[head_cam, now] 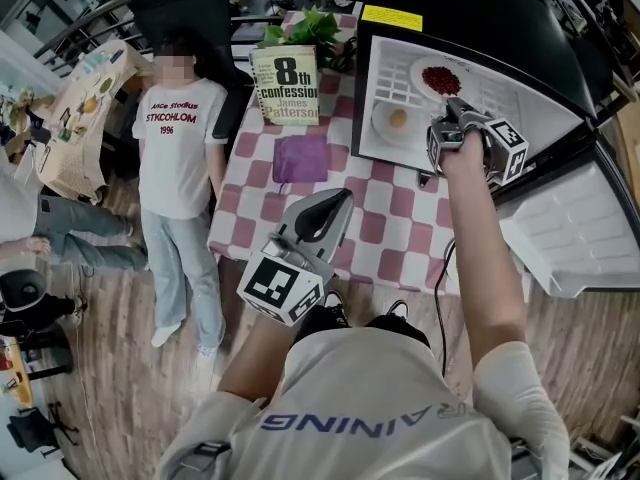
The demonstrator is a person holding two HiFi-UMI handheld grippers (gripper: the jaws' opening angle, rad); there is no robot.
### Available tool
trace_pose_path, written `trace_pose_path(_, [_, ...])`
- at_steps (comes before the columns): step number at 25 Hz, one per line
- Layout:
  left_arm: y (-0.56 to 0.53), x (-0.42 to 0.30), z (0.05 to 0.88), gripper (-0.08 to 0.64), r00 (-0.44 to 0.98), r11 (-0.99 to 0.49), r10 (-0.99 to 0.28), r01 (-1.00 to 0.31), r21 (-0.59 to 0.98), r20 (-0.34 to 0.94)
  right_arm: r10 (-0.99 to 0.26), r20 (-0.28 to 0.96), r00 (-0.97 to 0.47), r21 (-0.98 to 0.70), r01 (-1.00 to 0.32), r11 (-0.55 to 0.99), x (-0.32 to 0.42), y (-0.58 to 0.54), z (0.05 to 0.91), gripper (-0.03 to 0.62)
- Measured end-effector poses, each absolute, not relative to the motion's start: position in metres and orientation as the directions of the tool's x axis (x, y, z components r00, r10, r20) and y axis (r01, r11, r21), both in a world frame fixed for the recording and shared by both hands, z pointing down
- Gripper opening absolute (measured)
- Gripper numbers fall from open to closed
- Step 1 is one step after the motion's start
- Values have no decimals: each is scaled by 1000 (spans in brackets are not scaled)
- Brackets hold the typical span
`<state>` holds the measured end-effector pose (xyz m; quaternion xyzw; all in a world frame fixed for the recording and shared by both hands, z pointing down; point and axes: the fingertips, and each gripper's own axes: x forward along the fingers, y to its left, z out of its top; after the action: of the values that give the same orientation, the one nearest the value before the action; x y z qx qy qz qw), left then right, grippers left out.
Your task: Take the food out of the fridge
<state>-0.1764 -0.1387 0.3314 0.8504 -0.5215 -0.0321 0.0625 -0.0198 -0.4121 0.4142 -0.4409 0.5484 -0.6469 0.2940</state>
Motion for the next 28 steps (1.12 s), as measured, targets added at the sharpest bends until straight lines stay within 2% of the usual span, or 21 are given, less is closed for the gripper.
trace_pose_path(5, [-136, -174, 330, 8, 458, -452, -889, -882, 133, 17, -892, 166, -420, -986, -67, -152, -7, -397, 404, 32])
trace_pose_path(14, [-137, -152, 330, 8, 490, -484, -871, -866, 126, 27, -873, 62, -484, -998, -34, -52, 12, -341, 381, 31])
trace_pose_path(22, [-137, -120, 334, 8, 517, -508, -855, -851, 131, 38, -801, 1, -598, -1000, 12, -11, 27, -265, 367, 32])
trace_pose_path(28, [-133, -108, 344, 8, 502, -491, -863, -860, 138, 58, -698, 39, -715, -998, -64, 10, 37, -215, 396, 32])
